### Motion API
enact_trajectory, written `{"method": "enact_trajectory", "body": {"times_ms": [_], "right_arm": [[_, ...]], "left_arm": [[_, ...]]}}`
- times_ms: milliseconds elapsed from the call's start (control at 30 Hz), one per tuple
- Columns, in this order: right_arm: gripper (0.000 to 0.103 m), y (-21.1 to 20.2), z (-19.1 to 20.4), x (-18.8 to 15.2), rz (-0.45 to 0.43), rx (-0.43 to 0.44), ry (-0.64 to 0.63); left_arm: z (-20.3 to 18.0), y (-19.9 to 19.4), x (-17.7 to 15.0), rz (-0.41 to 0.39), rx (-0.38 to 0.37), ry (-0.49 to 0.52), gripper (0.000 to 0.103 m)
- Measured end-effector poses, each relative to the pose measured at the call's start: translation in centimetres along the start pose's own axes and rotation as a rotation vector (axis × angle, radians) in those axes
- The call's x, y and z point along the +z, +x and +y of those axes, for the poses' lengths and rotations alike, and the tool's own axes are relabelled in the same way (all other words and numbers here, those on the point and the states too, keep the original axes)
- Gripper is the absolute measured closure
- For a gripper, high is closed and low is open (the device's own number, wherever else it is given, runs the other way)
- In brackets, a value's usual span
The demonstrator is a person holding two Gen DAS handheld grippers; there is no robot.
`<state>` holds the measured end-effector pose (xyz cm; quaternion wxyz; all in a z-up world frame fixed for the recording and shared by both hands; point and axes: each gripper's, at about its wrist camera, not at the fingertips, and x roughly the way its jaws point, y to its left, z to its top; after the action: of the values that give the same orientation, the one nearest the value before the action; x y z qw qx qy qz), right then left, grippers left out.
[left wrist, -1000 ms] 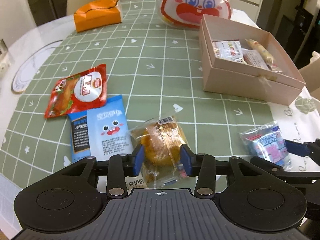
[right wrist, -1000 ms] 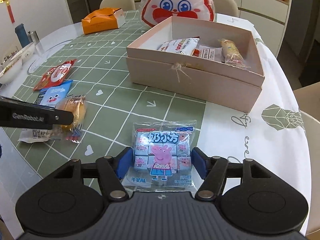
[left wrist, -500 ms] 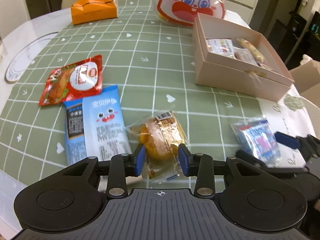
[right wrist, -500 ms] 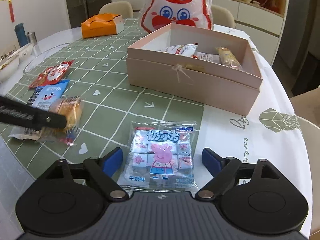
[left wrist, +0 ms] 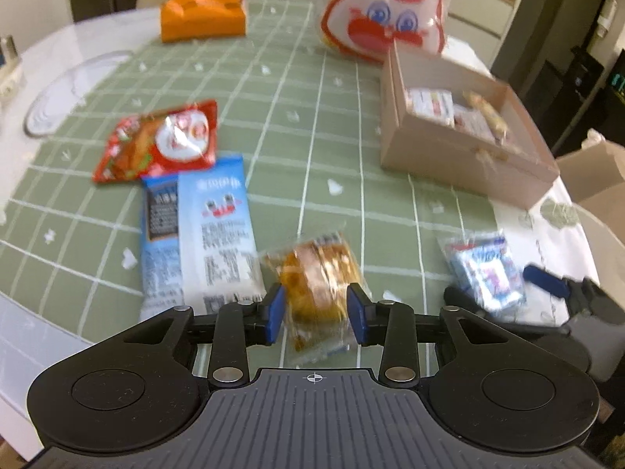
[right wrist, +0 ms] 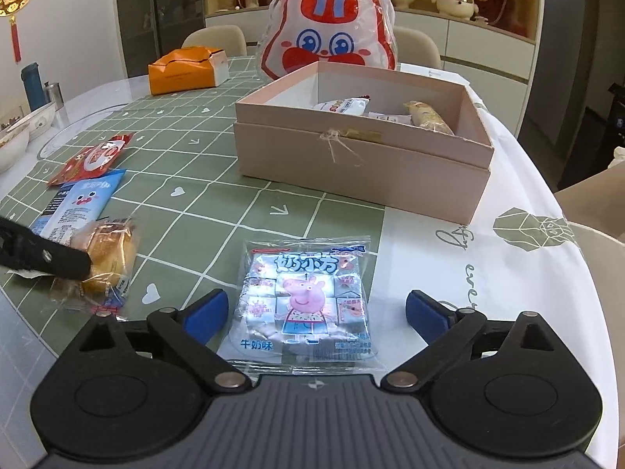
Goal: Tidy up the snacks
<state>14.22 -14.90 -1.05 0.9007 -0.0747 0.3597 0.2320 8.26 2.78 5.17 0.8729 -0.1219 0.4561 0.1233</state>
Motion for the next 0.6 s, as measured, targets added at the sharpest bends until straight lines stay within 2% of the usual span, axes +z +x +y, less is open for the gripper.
{"method": "enact_trajectory", "body": {"times_ms": [67,167,233,300,400,533,600], "right_arm": [[0.001,0.1,0.1,0.0,0.002,0.003,-0.003],[0.001,0.1,0.1,0.0,0.003,0.006,-0.003],[0.0,0.0,0.1,0.0,0.002,0.006,-0.004],[0.0,0.0,0.1,-0.1,0.002,0.005,-0.003],[0.0,0.0,0.1,-0.1,0.002,0.005,-0.003],[0.0,0.0,0.1,-0.1,0.002,0.005,-0.003],[0.0,0.0,0.1,0.0,0.002,0.005,-0.003]], "left_arm": [[-0.3,-0.1,0.4,-0.019,0.003,-0.004,0.063],[-1.2,1.2,0.8,0.014,0.017,0.02,0.063],[-2.1,2.1,0.6,0.031,0.029,0.056,0.057],[-2.7,2.4,0.6,0.029,0.023,0.089,0.042],[-2.7,2.8,0.9,0.04,-0.006,0.078,0.032],[-2.6,2.8,1.0,0.033,-0.006,0.07,0.033],[-2.4,2.5,0.9,0.02,0.02,0.07,0.038]]}}
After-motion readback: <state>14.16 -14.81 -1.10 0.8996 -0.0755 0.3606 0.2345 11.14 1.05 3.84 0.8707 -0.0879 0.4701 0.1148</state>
